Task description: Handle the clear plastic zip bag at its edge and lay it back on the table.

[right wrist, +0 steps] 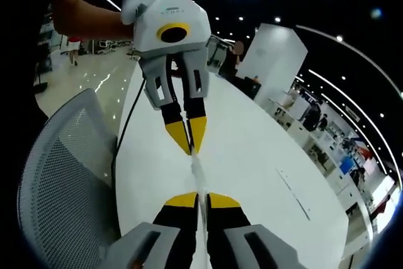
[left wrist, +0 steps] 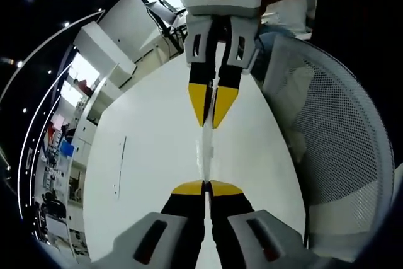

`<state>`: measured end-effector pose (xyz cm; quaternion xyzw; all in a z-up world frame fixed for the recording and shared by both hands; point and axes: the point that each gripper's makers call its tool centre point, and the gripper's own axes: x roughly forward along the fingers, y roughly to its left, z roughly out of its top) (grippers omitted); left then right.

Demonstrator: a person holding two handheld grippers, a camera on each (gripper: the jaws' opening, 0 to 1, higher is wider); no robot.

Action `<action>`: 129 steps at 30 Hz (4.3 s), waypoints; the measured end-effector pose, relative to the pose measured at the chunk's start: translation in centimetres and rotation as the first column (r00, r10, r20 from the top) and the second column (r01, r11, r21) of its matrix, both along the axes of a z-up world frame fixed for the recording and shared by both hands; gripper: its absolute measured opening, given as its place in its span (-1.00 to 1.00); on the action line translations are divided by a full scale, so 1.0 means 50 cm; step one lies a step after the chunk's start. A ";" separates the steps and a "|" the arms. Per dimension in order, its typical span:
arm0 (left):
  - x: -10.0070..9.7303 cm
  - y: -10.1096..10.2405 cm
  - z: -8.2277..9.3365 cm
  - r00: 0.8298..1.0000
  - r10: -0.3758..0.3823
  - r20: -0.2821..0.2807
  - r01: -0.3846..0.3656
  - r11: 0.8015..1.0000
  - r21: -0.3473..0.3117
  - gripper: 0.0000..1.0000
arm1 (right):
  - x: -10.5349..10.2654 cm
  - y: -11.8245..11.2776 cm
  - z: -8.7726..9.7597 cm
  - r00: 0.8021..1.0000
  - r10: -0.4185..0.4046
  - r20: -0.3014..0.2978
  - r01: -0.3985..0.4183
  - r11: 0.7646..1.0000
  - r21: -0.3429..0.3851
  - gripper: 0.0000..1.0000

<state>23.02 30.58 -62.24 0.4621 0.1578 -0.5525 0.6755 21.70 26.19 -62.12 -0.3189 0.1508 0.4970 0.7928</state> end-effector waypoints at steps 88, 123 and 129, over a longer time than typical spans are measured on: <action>0.000 -0.006 0.020 0.998 0.057 -0.006 -0.057 0.997 -0.052 -1.00 | -0.004 0.022 0.006 1.000 0.030 0.010 -0.030 0.999 0.018 -0.95; 0.002 -0.013 0.027 0.988 -0.053 0.148 0.057 0.998 -0.028 -0.81 | -0.011 0.019 -0.012 0.994 0.021 -0.105 -0.019 1.000 0.024 -1.00; -0.006 -0.022 0.021 0.977 -0.112 0.181 0.111 0.994 0.016 -0.83 | -0.014 0.024 -0.012 0.992 0.026 -0.124 -0.023 0.999 0.029 -1.00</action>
